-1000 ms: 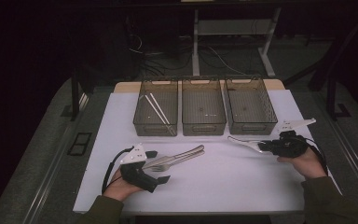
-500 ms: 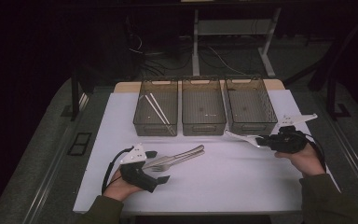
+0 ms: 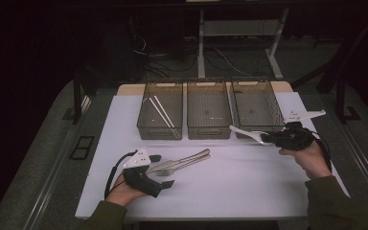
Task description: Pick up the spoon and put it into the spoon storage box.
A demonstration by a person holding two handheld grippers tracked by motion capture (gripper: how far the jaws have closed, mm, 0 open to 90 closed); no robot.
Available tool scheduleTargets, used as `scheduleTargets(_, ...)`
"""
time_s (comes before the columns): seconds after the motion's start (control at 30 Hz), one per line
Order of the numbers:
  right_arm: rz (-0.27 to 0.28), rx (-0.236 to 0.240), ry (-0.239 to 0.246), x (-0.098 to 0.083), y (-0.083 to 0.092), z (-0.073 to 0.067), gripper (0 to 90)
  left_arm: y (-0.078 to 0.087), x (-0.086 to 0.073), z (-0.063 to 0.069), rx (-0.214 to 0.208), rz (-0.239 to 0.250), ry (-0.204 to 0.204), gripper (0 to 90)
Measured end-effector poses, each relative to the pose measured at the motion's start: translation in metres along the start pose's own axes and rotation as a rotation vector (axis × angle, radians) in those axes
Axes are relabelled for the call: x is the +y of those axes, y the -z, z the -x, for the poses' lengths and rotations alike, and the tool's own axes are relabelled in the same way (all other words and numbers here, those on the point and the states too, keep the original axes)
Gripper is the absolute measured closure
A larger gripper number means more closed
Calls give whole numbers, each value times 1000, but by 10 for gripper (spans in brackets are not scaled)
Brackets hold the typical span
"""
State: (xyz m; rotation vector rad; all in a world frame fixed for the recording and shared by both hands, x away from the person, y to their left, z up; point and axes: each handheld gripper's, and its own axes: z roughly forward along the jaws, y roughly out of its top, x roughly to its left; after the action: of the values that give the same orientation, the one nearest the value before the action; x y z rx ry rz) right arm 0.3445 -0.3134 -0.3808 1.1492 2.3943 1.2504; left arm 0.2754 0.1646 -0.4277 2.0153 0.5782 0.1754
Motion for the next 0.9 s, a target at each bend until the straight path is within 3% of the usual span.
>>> scheduleTargets(0.9,43,-18,-11,33,-15,0,812,0,0,0,-1,2,4,0)
